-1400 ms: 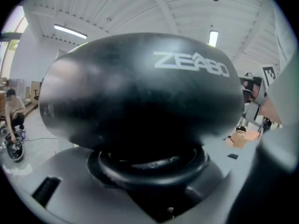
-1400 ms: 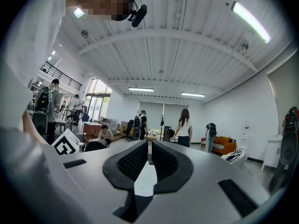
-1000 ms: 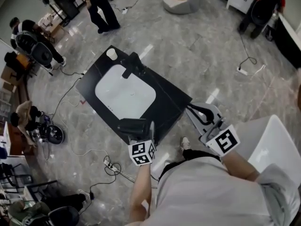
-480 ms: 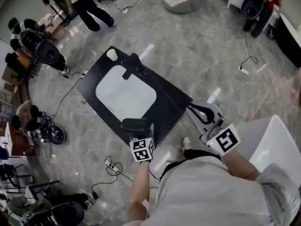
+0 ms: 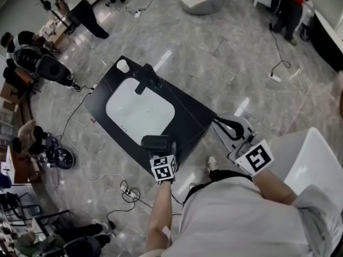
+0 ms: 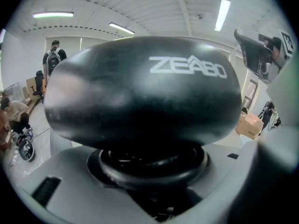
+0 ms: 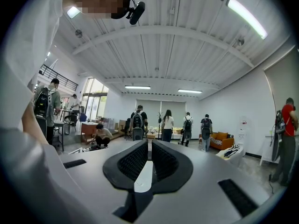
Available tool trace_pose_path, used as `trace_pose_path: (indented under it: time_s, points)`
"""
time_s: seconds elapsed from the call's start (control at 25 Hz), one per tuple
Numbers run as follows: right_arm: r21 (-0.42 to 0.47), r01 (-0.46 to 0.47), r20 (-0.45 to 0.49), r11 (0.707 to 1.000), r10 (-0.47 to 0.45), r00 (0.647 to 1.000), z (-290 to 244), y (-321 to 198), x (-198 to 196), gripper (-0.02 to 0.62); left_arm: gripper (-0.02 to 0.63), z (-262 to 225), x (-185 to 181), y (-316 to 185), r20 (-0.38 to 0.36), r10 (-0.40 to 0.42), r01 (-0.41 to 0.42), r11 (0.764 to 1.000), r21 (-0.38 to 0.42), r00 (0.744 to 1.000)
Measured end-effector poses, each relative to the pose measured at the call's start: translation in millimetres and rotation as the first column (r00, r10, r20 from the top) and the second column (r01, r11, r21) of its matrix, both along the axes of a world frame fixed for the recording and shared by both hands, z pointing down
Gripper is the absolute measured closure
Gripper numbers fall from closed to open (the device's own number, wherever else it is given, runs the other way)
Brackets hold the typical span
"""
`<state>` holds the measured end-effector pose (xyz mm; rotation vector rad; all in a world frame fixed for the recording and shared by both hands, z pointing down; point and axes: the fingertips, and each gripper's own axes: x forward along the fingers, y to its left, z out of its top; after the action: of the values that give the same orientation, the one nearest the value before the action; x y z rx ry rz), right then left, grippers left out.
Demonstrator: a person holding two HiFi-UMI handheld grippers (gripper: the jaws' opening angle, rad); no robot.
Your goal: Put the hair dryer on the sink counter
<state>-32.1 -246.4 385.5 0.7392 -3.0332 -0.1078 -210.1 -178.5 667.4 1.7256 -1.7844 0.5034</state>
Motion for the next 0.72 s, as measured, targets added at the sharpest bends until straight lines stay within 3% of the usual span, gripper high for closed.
trace_pose_path:
  time_s: [0.72]
  points:
    - [-0.001,-0.033,-0.010,0.999,0.033,0.999,-1.0,-16.8,16.7,0.548,0.321,35.9,5.9,-20.7,-0.012,0.023,-0.024,0.992,-0.125,1.000]
